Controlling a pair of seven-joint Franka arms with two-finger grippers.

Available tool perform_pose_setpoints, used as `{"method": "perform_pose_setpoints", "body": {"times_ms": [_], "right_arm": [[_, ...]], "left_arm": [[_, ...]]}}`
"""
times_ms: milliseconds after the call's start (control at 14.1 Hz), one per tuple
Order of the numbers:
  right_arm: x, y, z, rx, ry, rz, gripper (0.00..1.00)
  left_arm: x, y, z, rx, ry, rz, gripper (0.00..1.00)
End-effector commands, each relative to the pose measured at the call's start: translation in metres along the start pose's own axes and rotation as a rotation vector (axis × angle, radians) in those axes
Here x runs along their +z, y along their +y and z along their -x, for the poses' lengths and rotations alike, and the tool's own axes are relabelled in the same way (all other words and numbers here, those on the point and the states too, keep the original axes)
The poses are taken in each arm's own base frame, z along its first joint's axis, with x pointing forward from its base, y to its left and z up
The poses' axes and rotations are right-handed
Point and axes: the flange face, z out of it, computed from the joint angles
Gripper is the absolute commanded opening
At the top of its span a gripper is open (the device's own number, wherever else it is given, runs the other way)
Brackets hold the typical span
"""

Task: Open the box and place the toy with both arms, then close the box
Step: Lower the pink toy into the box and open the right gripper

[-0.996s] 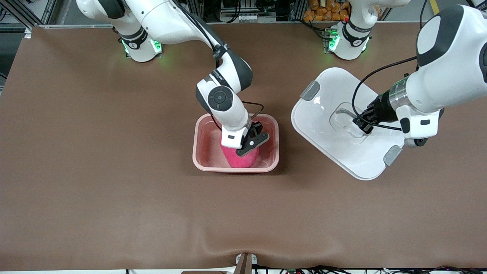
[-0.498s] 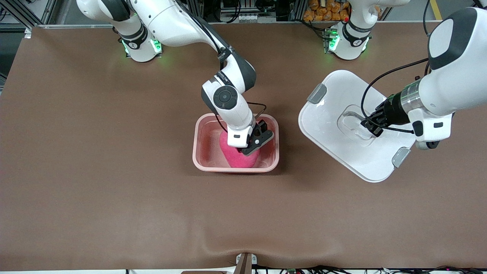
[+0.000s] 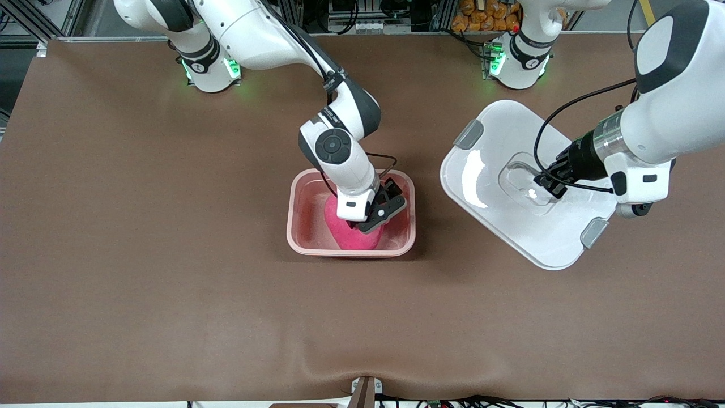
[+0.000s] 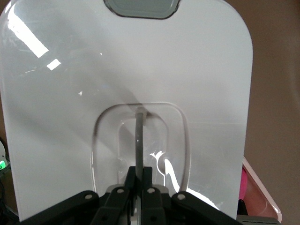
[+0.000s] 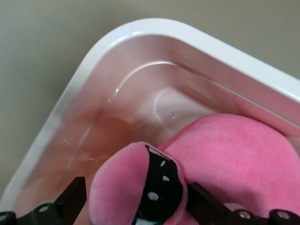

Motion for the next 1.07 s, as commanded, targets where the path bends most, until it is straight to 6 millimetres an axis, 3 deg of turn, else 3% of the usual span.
{"method": "perform_pose_setpoints", "body": {"times_ms": [0, 356, 711, 782, 996], "right_arm": [[-0.001, -0.006, -0.004, 0.101, 0.013, -0.085, 1.00], [-0.016, -0.008, -0.014, 0.211, 0.053, -0.205, 1.00], [-0.044, -0.006, -0.023, 0.320, 0.082, -0.330, 1.00], [-0.058, 0.001, -0.026, 0.329, 0.099, -0.331, 1.00], [-0.104, 0.068, -0.024, 0.397, 0.105, -0.306, 1.00]], "left_arm": [[-0.002, -0.002, 0.004, 0.016, -0.017, 0.005, 0.00], [0.004, 0.003, 0.016, 0.017, -0.022, -0.008, 0.00], [0.014, 0.007, 0.013, 0.020, -0.020, -0.022, 0.00], [0.015, 0.008, 0.014, 0.022, -0.021, -0.023, 0.00], [0.012, 0.008, 0.014, 0.022, -0.017, -0.016, 0.00]]}}
